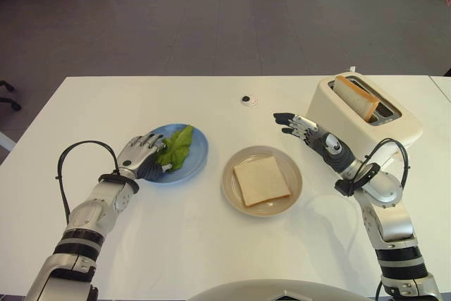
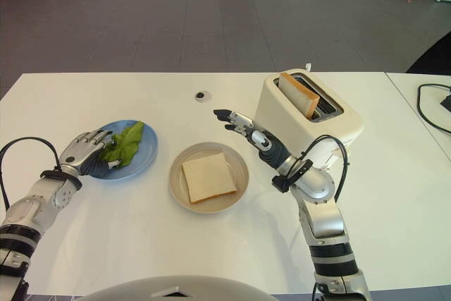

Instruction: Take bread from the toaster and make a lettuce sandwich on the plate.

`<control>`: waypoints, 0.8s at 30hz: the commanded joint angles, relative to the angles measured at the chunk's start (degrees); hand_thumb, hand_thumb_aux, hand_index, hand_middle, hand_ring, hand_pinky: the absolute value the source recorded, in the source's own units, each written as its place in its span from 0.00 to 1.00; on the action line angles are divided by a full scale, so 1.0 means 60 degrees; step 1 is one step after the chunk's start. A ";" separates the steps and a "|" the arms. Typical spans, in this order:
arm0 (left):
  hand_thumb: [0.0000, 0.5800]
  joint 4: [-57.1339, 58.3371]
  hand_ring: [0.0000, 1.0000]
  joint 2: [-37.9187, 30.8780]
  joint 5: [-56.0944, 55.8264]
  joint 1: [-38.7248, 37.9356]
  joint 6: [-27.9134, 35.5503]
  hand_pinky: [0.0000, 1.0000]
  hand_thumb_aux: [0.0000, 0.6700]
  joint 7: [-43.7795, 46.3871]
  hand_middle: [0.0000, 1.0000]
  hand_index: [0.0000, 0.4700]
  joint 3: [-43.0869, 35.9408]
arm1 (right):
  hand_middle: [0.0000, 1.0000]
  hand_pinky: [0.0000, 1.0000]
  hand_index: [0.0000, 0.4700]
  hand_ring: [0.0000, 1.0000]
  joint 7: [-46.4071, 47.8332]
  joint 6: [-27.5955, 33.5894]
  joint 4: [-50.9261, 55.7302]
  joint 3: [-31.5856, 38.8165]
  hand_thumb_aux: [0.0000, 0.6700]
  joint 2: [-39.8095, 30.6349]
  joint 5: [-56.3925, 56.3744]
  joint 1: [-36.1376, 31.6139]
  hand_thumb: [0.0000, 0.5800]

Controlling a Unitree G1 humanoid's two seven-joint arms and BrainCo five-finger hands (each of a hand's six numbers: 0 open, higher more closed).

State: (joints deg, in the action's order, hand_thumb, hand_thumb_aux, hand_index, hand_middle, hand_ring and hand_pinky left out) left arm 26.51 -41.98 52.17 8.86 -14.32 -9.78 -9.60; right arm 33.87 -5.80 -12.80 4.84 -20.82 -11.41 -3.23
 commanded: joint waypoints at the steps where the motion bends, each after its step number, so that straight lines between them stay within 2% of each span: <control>1: 1.00 0.0123 0.00 -0.0004 -0.0564 -0.0131 -0.0211 0.00 0.96 0.0322 0.00 0.96 -0.0200 | 0.00 0.00 0.00 0.00 0.0023 0.0012 -0.0178 -0.0077 0.00 -0.0003 -0.0109 0.0088 0.00; 2: 1.00 0.0070 0.00 -0.0023 -0.0670 -0.0153 -0.0244 0.00 1.00 0.0354 0.00 1.00 -0.0211 | 0.00 0.00 0.00 0.00 0.0019 0.0009 -0.0189 -0.0084 0.00 0.0004 -0.0108 0.0089 0.00; 10: 1.00 -0.1279 0.00 -0.0356 -0.1052 -0.0581 -0.0050 0.00 1.00 0.0329 0.00 1.00 0.0152 | 0.00 0.00 0.00 0.00 -0.0040 -0.0032 -0.0184 -0.0143 0.00 0.0049 -0.0090 0.0026 0.00; 15: 1.00 -0.3557 0.00 -0.0420 -0.1234 -0.1082 0.0425 0.00 1.00 0.0045 0.00 1.00 0.1164 | 0.00 0.00 0.00 0.00 -0.0074 -0.0047 -0.0169 -0.0219 0.00 0.0068 -0.0113 0.0005 0.00; 18: 1.00 -0.5293 0.00 -0.0084 -0.1793 -0.1451 0.0512 0.00 1.00 0.0300 0.00 1.00 0.1729 | 0.00 0.00 0.00 0.00 -0.0117 -0.0070 -0.0159 -0.0295 0.00 0.0093 -0.0139 -0.0005 0.00; 24: 1.00 -0.7128 0.00 0.0821 -0.2682 -0.1785 0.0502 0.00 1.00 0.1681 0.00 1.00 0.0962 | 0.00 0.00 0.00 0.00 -0.0148 -0.0077 -0.0125 -0.0495 0.00 0.0059 -0.0273 0.0030 0.00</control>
State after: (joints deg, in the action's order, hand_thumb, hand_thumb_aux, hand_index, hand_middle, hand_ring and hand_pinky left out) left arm -14.75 -38.52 36.25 -1.25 -11.74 -3.02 -1.18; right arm 32.99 -6.46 -13.56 2.41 -20.33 -12.57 -3.22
